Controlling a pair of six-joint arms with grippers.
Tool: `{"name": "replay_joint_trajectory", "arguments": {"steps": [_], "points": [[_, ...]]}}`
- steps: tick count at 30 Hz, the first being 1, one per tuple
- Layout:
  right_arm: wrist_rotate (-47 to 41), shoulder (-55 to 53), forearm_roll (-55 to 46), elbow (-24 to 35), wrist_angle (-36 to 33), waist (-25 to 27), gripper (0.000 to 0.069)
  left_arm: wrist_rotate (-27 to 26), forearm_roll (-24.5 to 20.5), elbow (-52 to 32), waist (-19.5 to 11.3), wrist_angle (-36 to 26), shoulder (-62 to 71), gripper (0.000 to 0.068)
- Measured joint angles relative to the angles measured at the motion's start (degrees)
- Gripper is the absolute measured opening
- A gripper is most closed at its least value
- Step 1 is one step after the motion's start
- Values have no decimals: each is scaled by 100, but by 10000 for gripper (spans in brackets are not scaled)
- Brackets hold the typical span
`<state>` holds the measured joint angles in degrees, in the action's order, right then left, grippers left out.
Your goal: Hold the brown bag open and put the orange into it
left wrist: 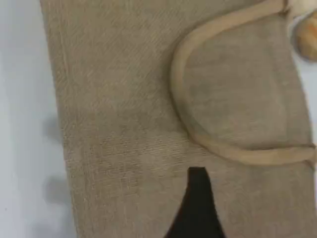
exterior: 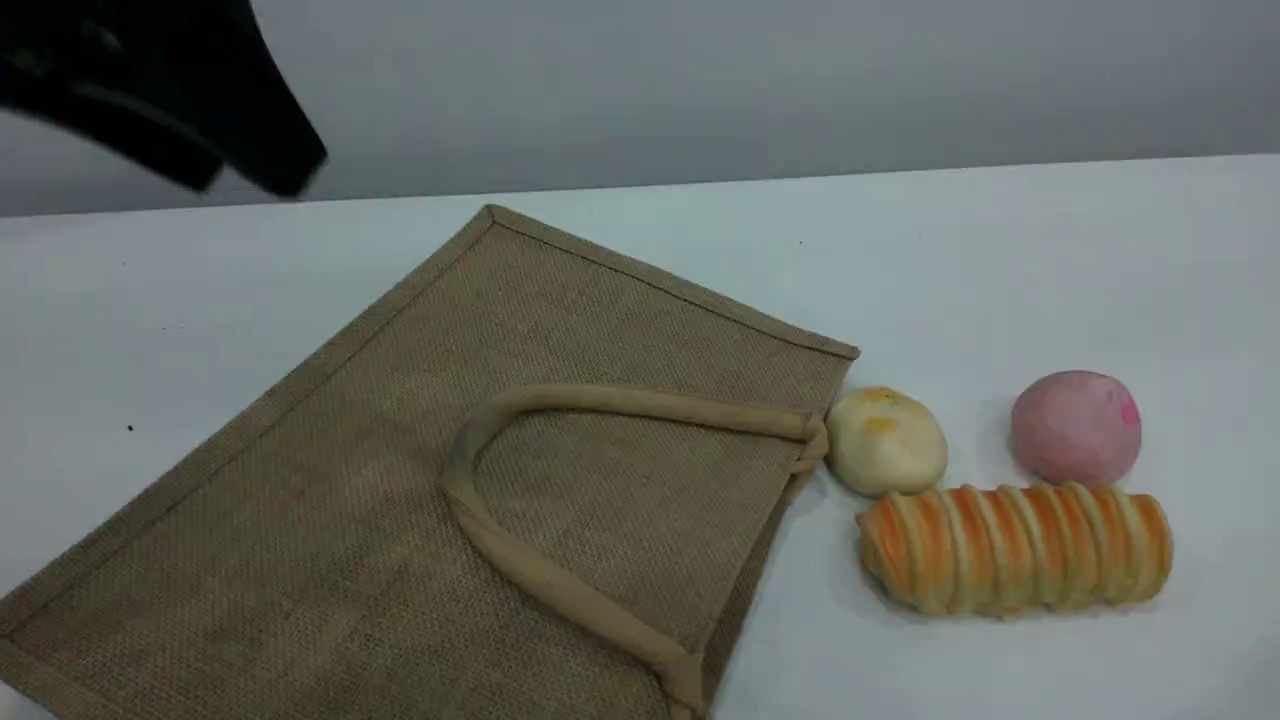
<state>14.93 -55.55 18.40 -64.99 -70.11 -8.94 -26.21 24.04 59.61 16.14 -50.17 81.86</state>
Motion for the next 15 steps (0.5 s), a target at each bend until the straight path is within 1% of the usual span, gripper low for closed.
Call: {"name": "replay_joint_trajectory", "arguments": {"steps": [5, 11, 13, 15], "points": [[-210, 585, -77, 0, 0, 0, 513, 251, 0, 0, 0, -426, -579, 525], [-291, 1378, -77, 0, 0, 0, 513, 627, 0, -5, 0, -1167, -1247, 525], [-291, 1635, -77, 37, 1, 0, 513, 741, 0, -5, 0, -1397, -1452, 525], [-291, 1931, -77, 193, 1, 0, 513, 846, 0, -5, 0, -1537, -1697, 525]]}}
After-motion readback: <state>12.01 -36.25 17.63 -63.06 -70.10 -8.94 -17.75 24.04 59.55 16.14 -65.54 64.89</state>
